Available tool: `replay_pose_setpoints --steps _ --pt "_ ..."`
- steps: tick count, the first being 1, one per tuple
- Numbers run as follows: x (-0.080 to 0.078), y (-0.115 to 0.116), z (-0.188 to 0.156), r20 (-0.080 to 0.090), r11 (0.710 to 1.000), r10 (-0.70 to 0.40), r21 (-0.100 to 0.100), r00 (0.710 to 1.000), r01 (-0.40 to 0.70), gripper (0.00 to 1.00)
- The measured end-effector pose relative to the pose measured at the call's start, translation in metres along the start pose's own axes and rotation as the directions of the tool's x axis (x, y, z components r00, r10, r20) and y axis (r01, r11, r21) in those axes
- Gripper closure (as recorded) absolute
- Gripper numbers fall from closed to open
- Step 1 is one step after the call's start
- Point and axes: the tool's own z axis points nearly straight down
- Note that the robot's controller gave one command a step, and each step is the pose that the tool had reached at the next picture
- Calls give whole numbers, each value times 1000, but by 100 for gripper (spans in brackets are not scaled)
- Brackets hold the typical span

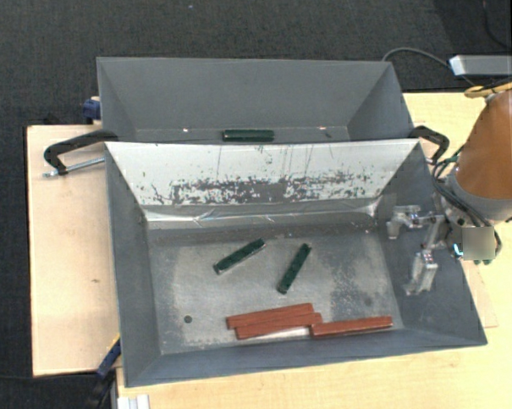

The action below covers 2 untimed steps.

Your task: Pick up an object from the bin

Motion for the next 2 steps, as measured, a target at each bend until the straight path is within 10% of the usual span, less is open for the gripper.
replay_pose_setpoints --steps 1,2 --pt "-1 0 -1 2 1000 -2 0 1000 2 0" --pt "3 55 24 2 999 -36 1 999 36 0"
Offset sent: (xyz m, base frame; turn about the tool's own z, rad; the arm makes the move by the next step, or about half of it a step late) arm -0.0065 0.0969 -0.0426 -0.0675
